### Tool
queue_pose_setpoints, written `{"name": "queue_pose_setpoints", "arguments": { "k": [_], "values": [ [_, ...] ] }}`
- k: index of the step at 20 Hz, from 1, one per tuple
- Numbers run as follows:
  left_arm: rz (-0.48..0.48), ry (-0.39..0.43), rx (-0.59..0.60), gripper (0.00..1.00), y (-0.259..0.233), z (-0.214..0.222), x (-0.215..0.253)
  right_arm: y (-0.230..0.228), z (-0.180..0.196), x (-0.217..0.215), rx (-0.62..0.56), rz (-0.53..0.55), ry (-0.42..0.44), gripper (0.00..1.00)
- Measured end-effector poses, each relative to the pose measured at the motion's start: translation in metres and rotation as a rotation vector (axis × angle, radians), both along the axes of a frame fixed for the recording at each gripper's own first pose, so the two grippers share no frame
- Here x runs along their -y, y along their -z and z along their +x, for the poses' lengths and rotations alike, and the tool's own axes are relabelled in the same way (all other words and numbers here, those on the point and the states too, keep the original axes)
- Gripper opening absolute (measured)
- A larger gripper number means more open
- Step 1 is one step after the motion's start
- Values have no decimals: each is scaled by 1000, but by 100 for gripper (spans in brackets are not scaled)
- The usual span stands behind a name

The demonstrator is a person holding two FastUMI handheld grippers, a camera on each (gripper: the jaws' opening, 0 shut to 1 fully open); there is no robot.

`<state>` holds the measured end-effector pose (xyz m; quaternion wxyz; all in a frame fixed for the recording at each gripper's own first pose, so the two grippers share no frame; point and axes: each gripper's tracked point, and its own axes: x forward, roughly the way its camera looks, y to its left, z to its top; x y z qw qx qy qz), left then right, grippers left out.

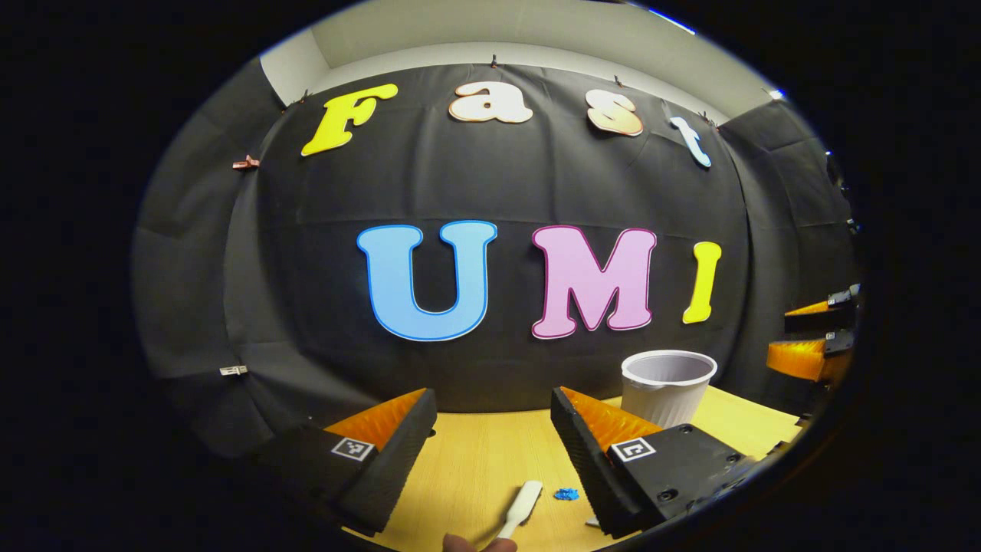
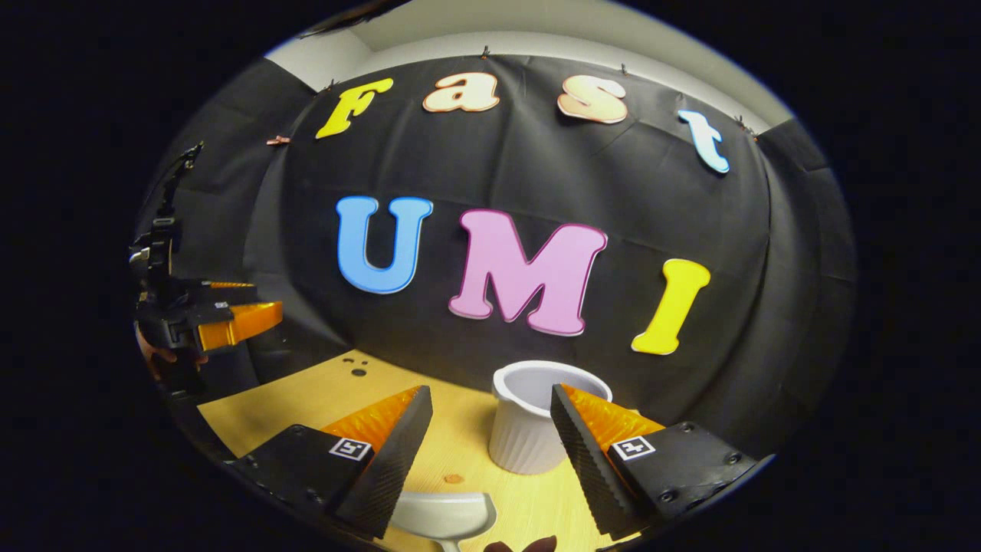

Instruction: Pick up the small broom and dustpan from the desktop, sweep the trash into the dustpan with the broom, and then empty the trash into the garbage bin.

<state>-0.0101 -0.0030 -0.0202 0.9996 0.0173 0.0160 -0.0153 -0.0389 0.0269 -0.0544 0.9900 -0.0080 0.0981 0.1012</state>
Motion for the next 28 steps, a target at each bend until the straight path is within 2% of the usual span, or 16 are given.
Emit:
{"name": "queue_pose_setpoints", "arguments": {
  "k": [2,6,14,19,23,28],
  "values": [
    [0,1,-15,96,6,-2,1,30,-18,-7,-103,-17,-73,98],
    [-5,-4,-47,96,22,-5,3,95,-61,-13,-320,-44,-155,98],
    [14,-46,-71,96,32,-20,-4,239,-129,-8,-728,-137,-211,96],
    [21,-73,-82,96,37,-28,-9,298,-138,-24,-898,-106,-206,95],
    [25,-73,-82,96,39,-29,-11,337,-133,-36,-972,-149,-218,94],
    [19,-70,-90,96,43,-29,-16,360,-124,-46,-1043,-170,-223,90]
  ]
}}
